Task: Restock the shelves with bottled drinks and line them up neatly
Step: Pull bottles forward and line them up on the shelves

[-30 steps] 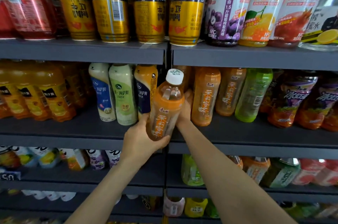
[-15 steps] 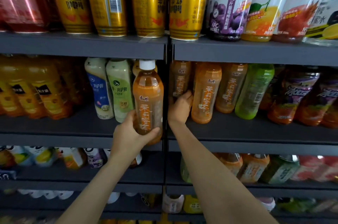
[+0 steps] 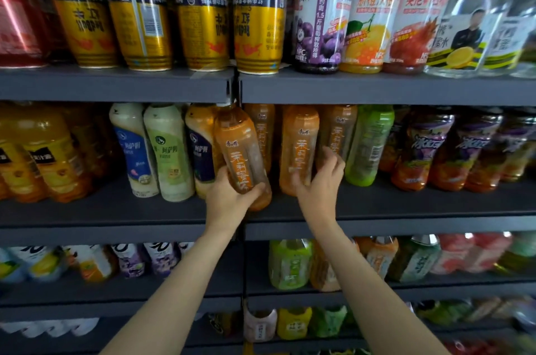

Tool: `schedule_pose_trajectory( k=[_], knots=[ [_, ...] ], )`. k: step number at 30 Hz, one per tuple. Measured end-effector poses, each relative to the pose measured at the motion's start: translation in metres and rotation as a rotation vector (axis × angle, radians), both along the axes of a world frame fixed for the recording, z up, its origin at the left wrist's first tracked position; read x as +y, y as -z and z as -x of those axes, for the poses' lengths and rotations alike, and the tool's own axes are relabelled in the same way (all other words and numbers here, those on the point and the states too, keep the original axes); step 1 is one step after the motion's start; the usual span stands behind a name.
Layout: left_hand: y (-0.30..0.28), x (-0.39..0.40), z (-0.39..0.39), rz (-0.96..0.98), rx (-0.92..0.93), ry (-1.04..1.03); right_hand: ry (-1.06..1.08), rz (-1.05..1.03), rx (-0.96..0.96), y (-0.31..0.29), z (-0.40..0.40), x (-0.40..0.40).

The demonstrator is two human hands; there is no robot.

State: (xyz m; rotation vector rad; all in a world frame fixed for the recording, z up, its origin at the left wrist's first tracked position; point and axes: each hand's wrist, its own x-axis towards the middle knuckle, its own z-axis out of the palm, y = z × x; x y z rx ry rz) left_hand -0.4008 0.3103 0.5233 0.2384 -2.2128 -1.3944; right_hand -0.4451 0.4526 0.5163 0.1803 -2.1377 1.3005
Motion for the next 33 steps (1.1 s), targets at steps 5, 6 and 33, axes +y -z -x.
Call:
schedule_pose_trajectory(
  k=[5, 6, 33],
  knots=[
    [0.001, 0.012, 0.008, -0.057, -0.041, -0.052, -0.159, -0.172, -0.285, 0.022, 0.023, 0.006],
    [0.001, 0.015, 0.005, -0.059, -0.045, -0.085, -0.135, -0.214, -0.290, 0.027, 0.024, 0.005],
    [-0.023, 0.022, -0.010, -0.036, -0.217, 0.043, -0.109, -0.278, -0.299, 0.024, 0.021, 0.003]
  ],
)
